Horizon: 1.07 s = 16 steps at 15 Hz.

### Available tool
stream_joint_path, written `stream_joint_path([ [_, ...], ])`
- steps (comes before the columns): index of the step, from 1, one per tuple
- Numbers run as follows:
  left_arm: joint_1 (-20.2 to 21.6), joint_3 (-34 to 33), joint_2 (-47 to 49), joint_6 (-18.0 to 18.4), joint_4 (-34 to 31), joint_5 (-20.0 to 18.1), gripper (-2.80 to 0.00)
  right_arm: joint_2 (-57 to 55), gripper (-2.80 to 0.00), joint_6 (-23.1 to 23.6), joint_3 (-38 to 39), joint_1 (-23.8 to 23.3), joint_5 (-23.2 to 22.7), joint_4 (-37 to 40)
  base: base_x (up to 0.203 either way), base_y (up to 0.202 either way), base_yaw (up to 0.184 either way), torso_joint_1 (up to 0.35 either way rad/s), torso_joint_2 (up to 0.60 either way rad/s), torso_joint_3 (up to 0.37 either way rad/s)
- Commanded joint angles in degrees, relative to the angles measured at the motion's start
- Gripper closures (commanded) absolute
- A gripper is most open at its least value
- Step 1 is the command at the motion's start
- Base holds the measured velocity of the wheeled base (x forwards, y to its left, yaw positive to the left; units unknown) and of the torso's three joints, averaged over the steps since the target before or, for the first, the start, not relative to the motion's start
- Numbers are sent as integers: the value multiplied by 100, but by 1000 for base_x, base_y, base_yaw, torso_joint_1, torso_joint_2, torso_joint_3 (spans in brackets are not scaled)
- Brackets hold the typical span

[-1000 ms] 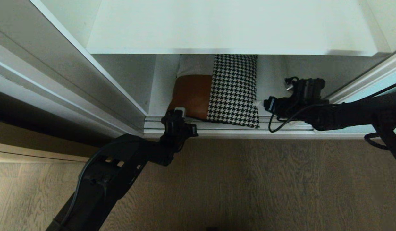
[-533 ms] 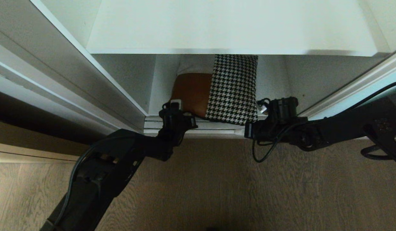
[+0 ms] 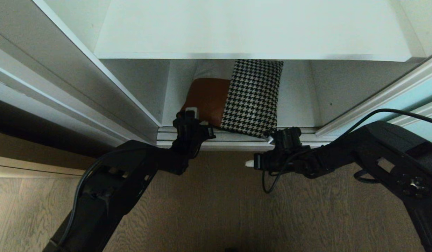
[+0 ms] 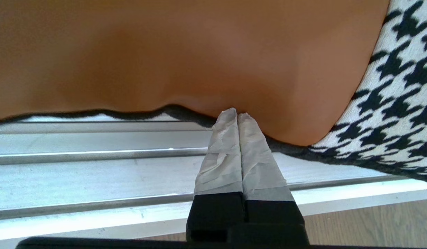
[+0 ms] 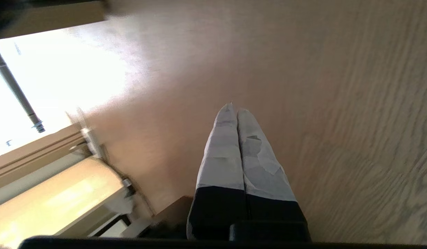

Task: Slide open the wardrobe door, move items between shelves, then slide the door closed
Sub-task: Place the pillow on the lower shelf

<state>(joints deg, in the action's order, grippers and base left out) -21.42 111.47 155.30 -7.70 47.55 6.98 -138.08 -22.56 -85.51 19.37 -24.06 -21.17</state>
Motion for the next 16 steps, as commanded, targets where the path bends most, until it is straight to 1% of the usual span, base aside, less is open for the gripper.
stream_joint_path([
  [1,-3,-3,36,-12,131,49,0,-767,0,-7,-569,13,207,61,0,0,0,0,0,0],
  [3,-3,-69,-30,-25,190,106,0,-1208,0,-18,-1272,14,545,102,0,0,0,0,0,0],
  [5,-3,-136,-105,-90,302,364,0,-1636,0,-8,-2234,-26,1068,74,0,0,0,0,0,0],
  [6,-5,-211,-111,-91,375,381,0,-1810,0,34,-2597,-79,1243,4,0,0,0,0,0,0],
  [7,-8,-304,-138,-86,465,383,0,-1855,0,151,-2733,-169,1346,-212,0,0,0,0,0,0],
  [8,-12,-373,-175,-88,544,390,0,-1843,0,266,-2695,-290,1427,-689,0,0,0,0,0,0],
  [9,-20,-461,-199,-78,624,392,0,-1701,0,309,-2675,-441,1455,-1003,0,0,0,0,0,0],
  [11,-34,-530,-219,-65,703,385,0,-1311,0,327,-2659,-692,1501,-1361,0,0,0,0,0,0],
  [13,-55,-530,-211,-47,703,392,0,-910,0,334,-2656,-979,1497,-1563,0,0,0,0,0,0],
  [14,-56,-530,-201,-38,711,392,0,-760,0,327,-2655,-1074,1498,-1643,0,0,0,0,0,0],
  [16,-64,-530,-169,-22,703,392,0,-604,0,279,-2579,-1116,1501,-1967,0,0,0,0,0,0],
])
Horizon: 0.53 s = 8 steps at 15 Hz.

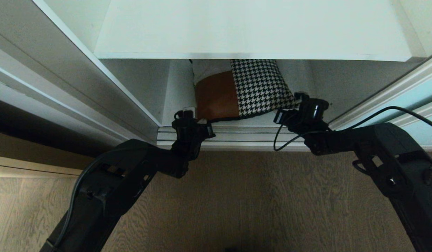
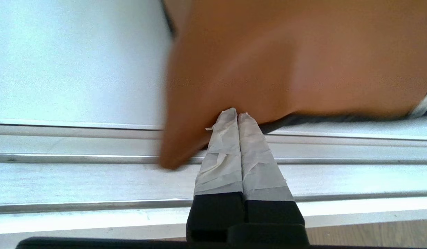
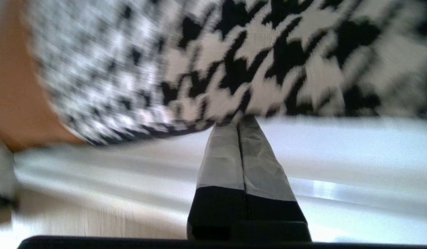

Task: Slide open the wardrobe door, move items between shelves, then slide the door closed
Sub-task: Place the pillow on the lower shelf

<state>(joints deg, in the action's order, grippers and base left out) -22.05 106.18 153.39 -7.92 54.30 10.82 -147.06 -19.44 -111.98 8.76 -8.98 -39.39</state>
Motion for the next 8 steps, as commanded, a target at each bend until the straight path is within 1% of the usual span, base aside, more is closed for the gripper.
stream_joint_path([
  [1,-1,-1,42,1,20,-1,0,319,0,-49,223,1,3,-196,0,0,0,0,0,0],
  [3,-1,2,11,-4,18,-1,0,370,0,-51,806,251,34,-241,0,0,0,0,0,0],
  [6,-1,-129,-305,-70,-97,-8,0,721,0,-42,2233,689,-7,-352,0,0,0,0,0,0],
  [8,18,-192,-500,-118,-145,-2,0,969,0,-45,3000,1053,-31,-626,0,0,0,0,0,0],
])
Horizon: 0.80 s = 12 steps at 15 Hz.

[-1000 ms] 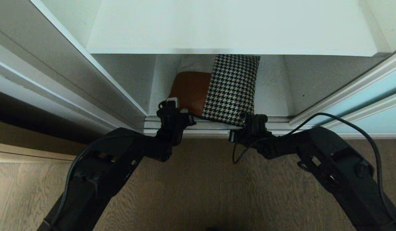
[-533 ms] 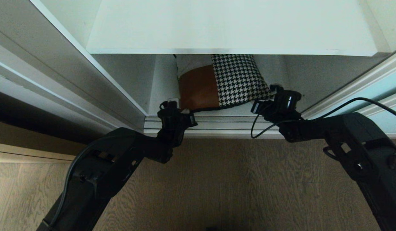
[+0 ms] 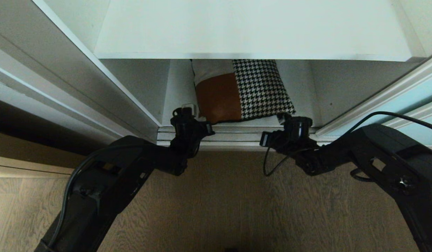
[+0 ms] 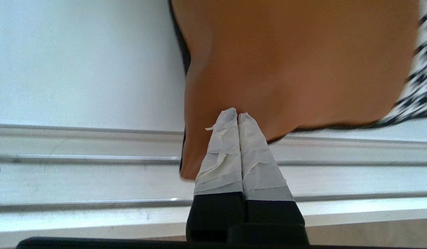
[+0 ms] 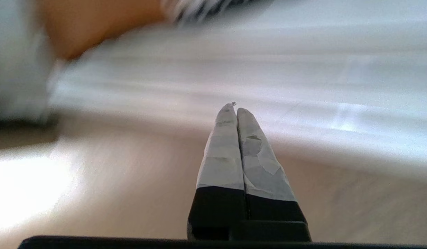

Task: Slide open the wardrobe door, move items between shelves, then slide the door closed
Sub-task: Place the pillow on the lower shelf

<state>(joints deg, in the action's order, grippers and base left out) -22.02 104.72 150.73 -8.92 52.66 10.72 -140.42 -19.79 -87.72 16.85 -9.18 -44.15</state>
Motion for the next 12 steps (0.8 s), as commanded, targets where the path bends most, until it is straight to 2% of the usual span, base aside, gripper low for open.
stream_joint_path([
  [1,19,-78,-417,-21,-65,9,0,551,0,-18,881,339,17,-342,0,0,0,0,0,0],
  [5,-48,-536,-1708,1,-694,13,0,2245,0,-98,2240,447,46,-467,0,0,0,0,0,0],
  [6,-74,-787,-2119,14,-845,20,0,2721,0,-123,2618,490,56,-421,0,0,0,0,0,0],
  [8,-122,-1781,-2886,41,-979,65,0,3620,0,-152,3362,619,131,-180,0,0,0,0,0,0],
  [9,-142,-2324,-3313,73,-1002,134,0,4021,0,-161,3754,738,303,-22,0,0,0,0,0,0],
  [12,-154,-3652,-4483,235,-1008,591,0,4948,0,-163,4833,1217,1525,180,0,0,0,0,0,0],
])
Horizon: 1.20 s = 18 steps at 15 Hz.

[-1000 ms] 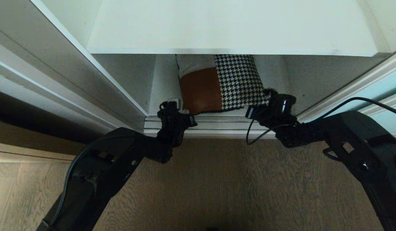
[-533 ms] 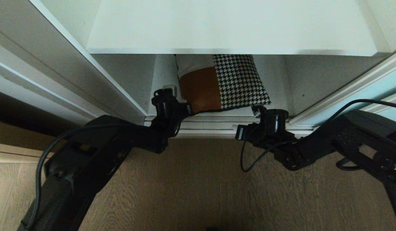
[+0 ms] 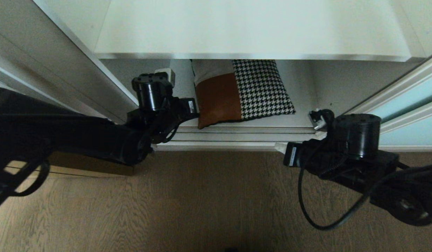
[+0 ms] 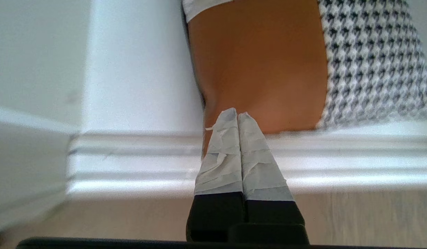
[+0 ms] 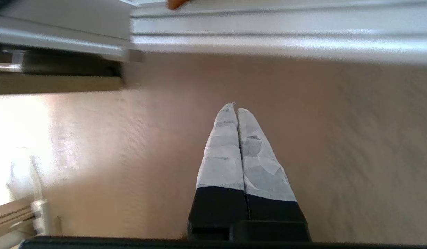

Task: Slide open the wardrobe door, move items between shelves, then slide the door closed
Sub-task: Place the pillow on the lower shelf, then close the door

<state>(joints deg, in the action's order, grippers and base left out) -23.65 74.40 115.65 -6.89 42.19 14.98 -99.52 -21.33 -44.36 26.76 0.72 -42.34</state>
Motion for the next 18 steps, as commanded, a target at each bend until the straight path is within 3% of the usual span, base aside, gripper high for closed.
stream_joint_path([
  [1,18,-1041,-1417,62,90,306,0,1242,0,-1,788,390,853,27,0,0,0,0,0,0],
  [3,28,-1823,-2247,143,128,458,0,2016,0,19,1234,734,1260,138,0,0,0,0,0,0],
  [5,32,-2586,-3121,384,138,664,0,3068,0,35,1503,989,1616,736,0,0,0,0,0,0],
  [8,40,-3951,-4472,564,115,1221,0,4833,0,41,1972,890,1901,1971,0,0,0,0,0,0],
  [10,95,-4593,-5270,625,-34,1581,0,5804,0,33,2276,605,1995,2654,0,0,0,0,0,0],
  [12,711,-5011,-5825,620,-243,1837,0,6337,0,0,2437,5,2065,3051,0,0,0,0,0,0],
  [14,1142,-5562,-6507,559,-409,1932,0,6663,0,-95,2512,-559,2084,3144,0,0,0,0,0,0],
  [18,1490,-6551,-7984,554,-727,1918,0,7523,0,-260,2978,-1294,2085,3157,0,0,0,0,0,0],
])
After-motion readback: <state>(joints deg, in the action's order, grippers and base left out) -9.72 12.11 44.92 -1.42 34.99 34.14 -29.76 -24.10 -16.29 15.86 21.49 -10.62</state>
